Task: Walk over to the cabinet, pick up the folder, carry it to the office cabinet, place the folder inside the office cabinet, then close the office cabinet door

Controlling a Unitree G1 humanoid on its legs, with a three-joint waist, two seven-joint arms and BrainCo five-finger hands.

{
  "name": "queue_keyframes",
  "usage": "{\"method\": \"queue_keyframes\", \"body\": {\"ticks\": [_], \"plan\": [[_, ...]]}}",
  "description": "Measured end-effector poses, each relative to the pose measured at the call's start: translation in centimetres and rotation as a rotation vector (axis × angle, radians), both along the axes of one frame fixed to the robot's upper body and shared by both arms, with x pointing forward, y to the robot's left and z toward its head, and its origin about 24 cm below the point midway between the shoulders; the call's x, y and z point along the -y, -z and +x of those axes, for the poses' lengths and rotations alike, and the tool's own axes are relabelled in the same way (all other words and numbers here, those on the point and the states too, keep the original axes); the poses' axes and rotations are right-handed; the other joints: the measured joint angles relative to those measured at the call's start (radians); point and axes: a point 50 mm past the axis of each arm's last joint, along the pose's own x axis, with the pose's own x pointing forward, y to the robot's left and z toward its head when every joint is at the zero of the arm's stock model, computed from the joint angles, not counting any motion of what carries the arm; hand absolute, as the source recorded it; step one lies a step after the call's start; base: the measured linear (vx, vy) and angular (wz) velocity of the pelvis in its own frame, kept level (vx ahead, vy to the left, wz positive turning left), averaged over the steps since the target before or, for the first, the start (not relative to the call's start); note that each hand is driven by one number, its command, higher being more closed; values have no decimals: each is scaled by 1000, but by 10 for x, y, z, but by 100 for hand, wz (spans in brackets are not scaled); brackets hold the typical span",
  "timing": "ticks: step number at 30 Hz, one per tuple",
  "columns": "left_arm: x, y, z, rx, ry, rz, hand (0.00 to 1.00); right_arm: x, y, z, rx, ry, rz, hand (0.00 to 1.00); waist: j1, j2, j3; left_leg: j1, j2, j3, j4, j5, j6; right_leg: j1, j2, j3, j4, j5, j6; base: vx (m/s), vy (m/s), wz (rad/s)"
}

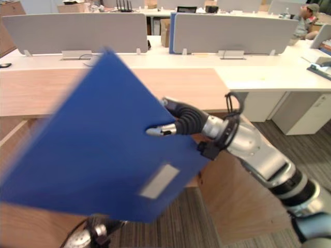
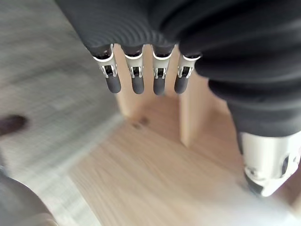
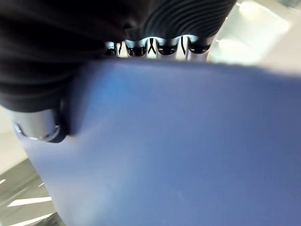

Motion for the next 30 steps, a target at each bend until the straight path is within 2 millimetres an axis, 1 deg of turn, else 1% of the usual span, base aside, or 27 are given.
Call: {"method": "queue_keyframes", "body": {"ticks": [1,2,3,4,5,6,7,8,9,10,11,12,13,14,15,16,18,20,21,22,23,24,26,27,28,29,30], "plan": [[-6,8,-11,-59,-73,29,0,-4,1,-6,44,-15,5,100,-1,-1,-3,1,1,0,0,-1,0,1,1,0,0,0,0,0,0,0],[-14,17,-31,-150,-196,74,0,-11,7,-14,91,-46,-6,100,-2,-5,-7,1,1,0,1,-1,0,1,1,0,0,0,-1,0,0,0],[-17,20,-41,-186,-235,93,0,-14,12,-15,92,-55,-21,100,-2,-8,-9,1,1,-1,1,-1,0,1,1,0,0,0,-1,-44,-32,2],[-25,25,-65,-275,-288,150,0,-22,32,-12,59,-51,-97,100,0,-17,-13,1,1,-1,2,0,0,2,1,0,0,0,-1,-45,-25,2],[-27,26,-73,-300,-294,170,0,-24,41,-10,37,-50,-127,100,2,-20,-14,1,2,-1,2,0,0,3,1,0,0,0,-1,-49,-25,2],[-31,26,-82,-331,-305,198,0,-27,54,-8,1,-47,-175,100,5,-25,-14,1,2,-2,2,0,0,3,2,0,0,0,-1,-49,-25,3],[-36,26,-96,-375,-333,232,0,-30,76,-4,-63,-47,-261,100,7,-32,-10,1,2,-3,2,0,0,3,2,0,0,0,-1,-49,-24,3],[-38,26,-101,-390,-356,238,0,-31,85,-2,-90,-48,-296,100,8,-34,-7,1,2,-3,2,0,0,3,2,0,0,0,-1,-60,-28,2],[-41,25,-107,-406,-389,247,0,-32,98,0,-127,-44,-349,100,9,-36,-5,0,2,-4,2,0,1,3,1,0,0,0,-2,-47,-22,2],[-43,25,-111,-419,-424,249,0,-31,116,4,-176,-28,-418,100,13,-37,-2,-1,2,-6,2,0,1,2,1,0,0,0,-2,-43,-22,3],[-44,25,-112,-420,-440,248,0,-29,124,6,-202,-14,-451,100,16,-37,0,-2,1,-7,2,0,1,2,1,-1,0,0,-2,-34,-20,3],[-43,25,-112,-419,-462,245,0,-23,142,11,-257,23,-509,100,25,-35,9,-3,1,-8,2,1,1,1,0,-1,0,0,-2,0,0,0],[-42,26,-111,-415,-465,243,0,-20,149,14,-282,45,-534,100,30,-36,14,-5,0,-9,3,1,2,0,0,-2,0,0,-2,-35,-19,6],[-39,26,-106,-406,-465,234,0,-15,163,21,-303,102,-588,100,35,-32,26,-15,-1,-16,6,2,3,-6,-2,-6,0,0,-2,-39,-20,8],[-36,27,-99,-392,-461,223,0,-11,175,30,-315,157,-637,100,37,-33,39,-21,-3,-21,7,5,4,-11,-3,-9,0,1,-3,-38,-21,11],[-34,28,-95,-383,-450,220,0,-9,182,34,-325,184,-659,100,37,-32,52,-24,-3,-26,10,5,4,-11,-4,-13,1,1,-3,-39,-27,20],[-32,26,-71,-315,-416,216,0,-3,208,51,-351,293,-766,100,42,-32,100,-58,-3,-44,40,4,4,-33,-10,-31,13,1,-3,-40,-28,23],[-30,24,-49,-250,-392,214,0,-2,212,67,-321,356,-820,100,50,-24,160,-115,2,-47,122,-26,6,-64,-13,-32,42,1,-3,-71,-3,6],[-27,21,-31,-199,-371,207,0,-2,207,82,-284,406,-843,100,57,-6,219,-186,19,-51,245,-78,7,-96,-11,-32,80,-1,-5,-162,20,4],[-23,19,-19,-167,-366,199,0,-1,202,92,-260,443,-849,100,61,18,257,-245,36,-57,339,-116,9,-125,-4,-34,116,-7,-11,-204,31,1],[-21,17,-8,-131,-367,198,0,-1,193,105,-231,493,-843,100,66,45,300,-305,55,-61,434,-153,14,-169,2,-37,176,-29,-15,-186,43,3],[-21,14,2,-97,-376,198,0,-2,184,117,-216,544,-813,100,68,61,345,-344,64,-69,498,-176,16,-207,1,-40,245,-60,-14,-163,50,7],[-21,10,11,-54,-381,199,0,2,171,131,-240,622,-723,100,70,72,384,-413,71,-83,595,-211,23,-291,-11,-49,385,-122,-10,-150,42,15],[-18,8,15,-34,-388,191,0,7,161,137,-264,672,-637,100,76,71,393,-471,73,-87,672,-244,26,-366,-27,-51,506,-178,-6,-144,21,12],[-16,8,16,-31,-386,185,0,10,154,140,-274,694,-587,100,81,71,399,-495,73,-88,714,-263,29,-398,-36,-51,564,-206,-5,-174,26,10],[-11,8,18,-25,-385,169,0,15,140,146,-294,736,-469,100,92,71,414,-535,73,-88,797,-300,33,-452,-53,-44,671,-257,-3,-136,27,6],[-8,8,18,-24,-390,157,0,17,133,148,-302,750,-406,100,94,72,420,-553,73,-89,835,-317,34,-473,-58,-41,716,-279,-1,-149,38,6]]}}
